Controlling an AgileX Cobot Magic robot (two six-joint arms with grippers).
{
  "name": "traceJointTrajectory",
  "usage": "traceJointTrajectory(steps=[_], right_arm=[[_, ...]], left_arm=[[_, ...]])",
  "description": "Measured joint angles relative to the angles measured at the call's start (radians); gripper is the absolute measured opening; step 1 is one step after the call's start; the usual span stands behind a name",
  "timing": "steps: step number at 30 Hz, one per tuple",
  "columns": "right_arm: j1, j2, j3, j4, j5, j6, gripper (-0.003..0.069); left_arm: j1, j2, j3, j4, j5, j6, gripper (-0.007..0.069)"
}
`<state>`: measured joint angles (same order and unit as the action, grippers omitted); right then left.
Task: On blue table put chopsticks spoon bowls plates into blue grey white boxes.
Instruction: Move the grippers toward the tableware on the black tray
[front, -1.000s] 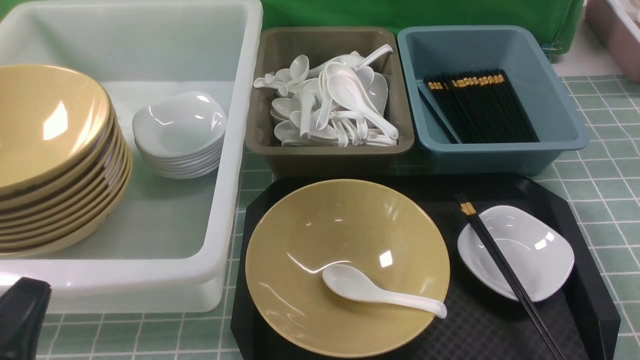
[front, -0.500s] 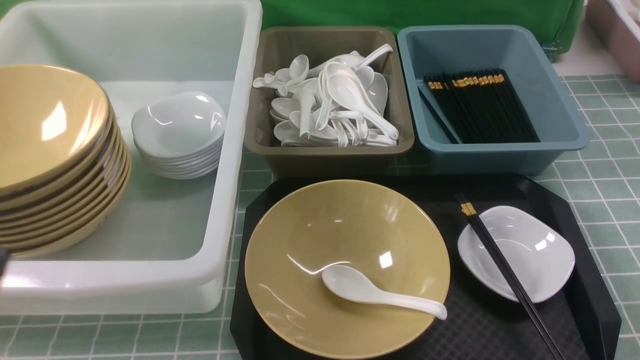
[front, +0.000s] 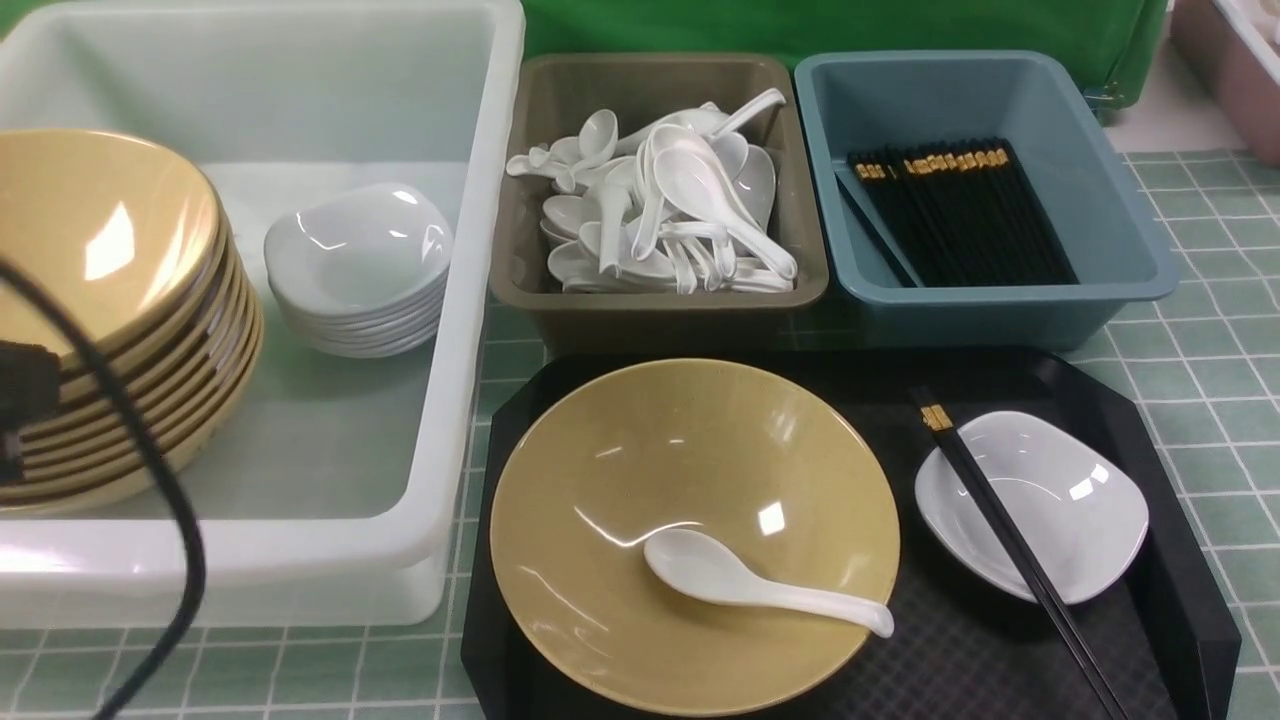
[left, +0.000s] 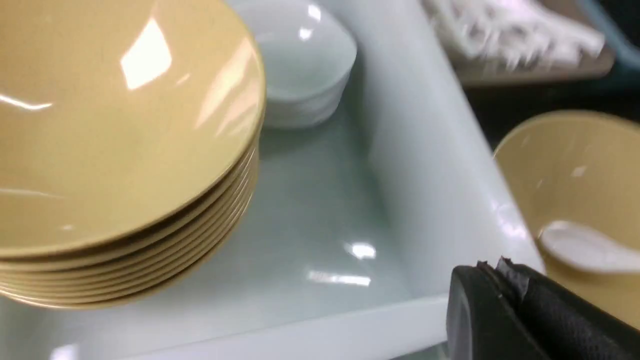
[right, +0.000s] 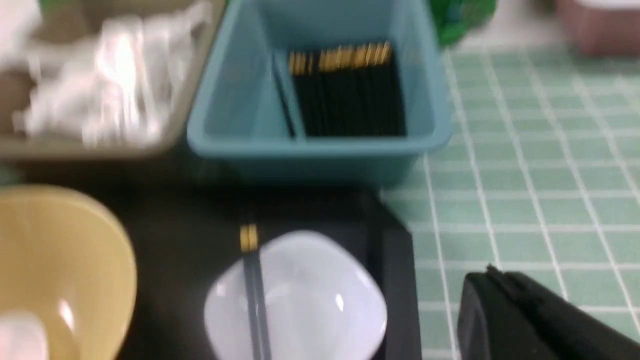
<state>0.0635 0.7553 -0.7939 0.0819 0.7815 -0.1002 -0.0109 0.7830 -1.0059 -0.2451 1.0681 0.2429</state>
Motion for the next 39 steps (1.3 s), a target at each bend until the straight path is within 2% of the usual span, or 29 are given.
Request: traceJointTrajectory(steps=[3, 4, 5, 6, 7, 10, 11, 13, 16, 19, 23, 28, 34, 39], right_arm=[[0.087, 0.124, -0.108, -0.006, 0.101, -0.057, 0.0036], [0.101, 0.143, -0.114, -0.007, 0.113, -0.063, 0.0036], [0.16, 0.217, -0.155, -0.022, 0.149, -0.074, 0.0036], [0.167, 0.217, -0.16, -0.024, 0.149, -0.074, 0.0036], [0.207, 0.282, -0.183, -0.041, 0.169, -0.082, 0.0036], [0.293, 0.453, -0.236, -0.066, 0.198, -0.085, 0.0036], [0.296, 0.462, -0.236, -0.066, 0.198, -0.085, 0.0036], [0.321, 0.579, -0.263, -0.069, 0.201, -0.083, 0.0044], [0.327, 0.676, -0.284, -0.082, 0.201, -0.064, 0.0068], [0.327, 0.756, -0.299, -0.091, 0.194, -0.046, 0.0125], [0.327, 0.857, -0.31, -0.095, 0.139, -0.014, 0.0304], [0.327, 0.922, -0.31, -0.109, 0.098, 0.002, 0.043], [0.327, 0.971, -0.311, -0.174, 0.076, 0.073, 0.0451], [0.327, 0.994, -0.311, -0.177, 0.069, 0.078, 0.04]], left_arm=[[-0.155, 0.09, -0.032, 0.018, 0.012, 0.009, 0.0001], [-0.168, 0.104, -0.034, 0.02, 0.013, 0.011, 0.0001], [-0.263, 0.158, -0.036, 0.027, 0.022, 0.028, 0.0001], [-0.29, 0.173, -0.037, 0.033, 0.023, 0.031, 0.0001], [-0.383, 0.222, -0.039, 0.048, 0.027, 0.038, 0.0001], [-0.555, 0.347, -0.068, 0.097, 0.032, 0.029, 0.0001], [-0.565, 0.362, -0.07, 0.1, 0.032, 0.024, 0.0001], [-0.685, 0.455, -0.115, 0.146, 0.031, 0.002, 0.0001], [-0.749, 0.503, -0.137, 0.169, 0.03, -0.004, 0.0001], [-0.774, 0.524, -0.14, 0.171, 0.031, -0.004, 0.0001], [-0.778, 0.529, -0.14, 0.171, 0.042, -0.004, 0.0001], [-0.778, 0.529, -0.139, 0.171, 0.045, -0.005, 0.0001], [-0.778, 0.529, -0.103, 0.171, 0.033, -0.005, 0.0001], [-0.778, 0.529, -0.079, 0.172, 0.004, -0.005, 0.0001]])
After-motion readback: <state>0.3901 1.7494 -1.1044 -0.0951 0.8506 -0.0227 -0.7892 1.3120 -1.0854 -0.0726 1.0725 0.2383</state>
